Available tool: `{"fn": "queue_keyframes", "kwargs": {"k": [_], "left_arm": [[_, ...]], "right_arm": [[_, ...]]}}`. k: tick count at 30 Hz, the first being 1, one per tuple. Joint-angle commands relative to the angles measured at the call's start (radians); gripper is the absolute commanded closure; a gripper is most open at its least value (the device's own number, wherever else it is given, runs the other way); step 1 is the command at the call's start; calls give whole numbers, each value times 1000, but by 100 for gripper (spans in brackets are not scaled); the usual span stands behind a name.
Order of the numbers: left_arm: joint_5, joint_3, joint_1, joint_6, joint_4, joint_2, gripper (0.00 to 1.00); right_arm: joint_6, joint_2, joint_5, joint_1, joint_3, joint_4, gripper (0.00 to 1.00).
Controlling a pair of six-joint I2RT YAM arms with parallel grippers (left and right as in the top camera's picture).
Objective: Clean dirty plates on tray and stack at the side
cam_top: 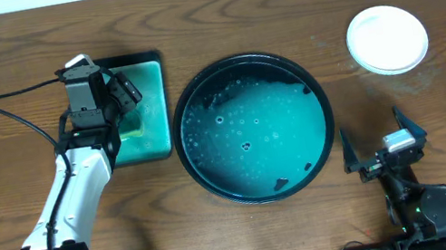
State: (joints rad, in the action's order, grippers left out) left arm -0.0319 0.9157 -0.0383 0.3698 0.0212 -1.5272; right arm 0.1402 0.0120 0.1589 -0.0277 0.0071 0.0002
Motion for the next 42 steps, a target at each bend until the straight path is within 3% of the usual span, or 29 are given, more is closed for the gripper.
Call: {"fn": "queue_keyframes", "kwargs": {"k": [1, 31, 42], "left_arm": [[-2, 5, 3, 2, 1, -3, 18], [-2, 5, 3, 1, 2, -3, 18], [-6, 5, 3, -10, 127, -7, 18]], "right_arm": [[14, -7, -24, 3, -2, -71, 1], [11, -5, -27, 2, -2, -64, 1], [11, -5, -27, 2, -2, -64, 1]]}}
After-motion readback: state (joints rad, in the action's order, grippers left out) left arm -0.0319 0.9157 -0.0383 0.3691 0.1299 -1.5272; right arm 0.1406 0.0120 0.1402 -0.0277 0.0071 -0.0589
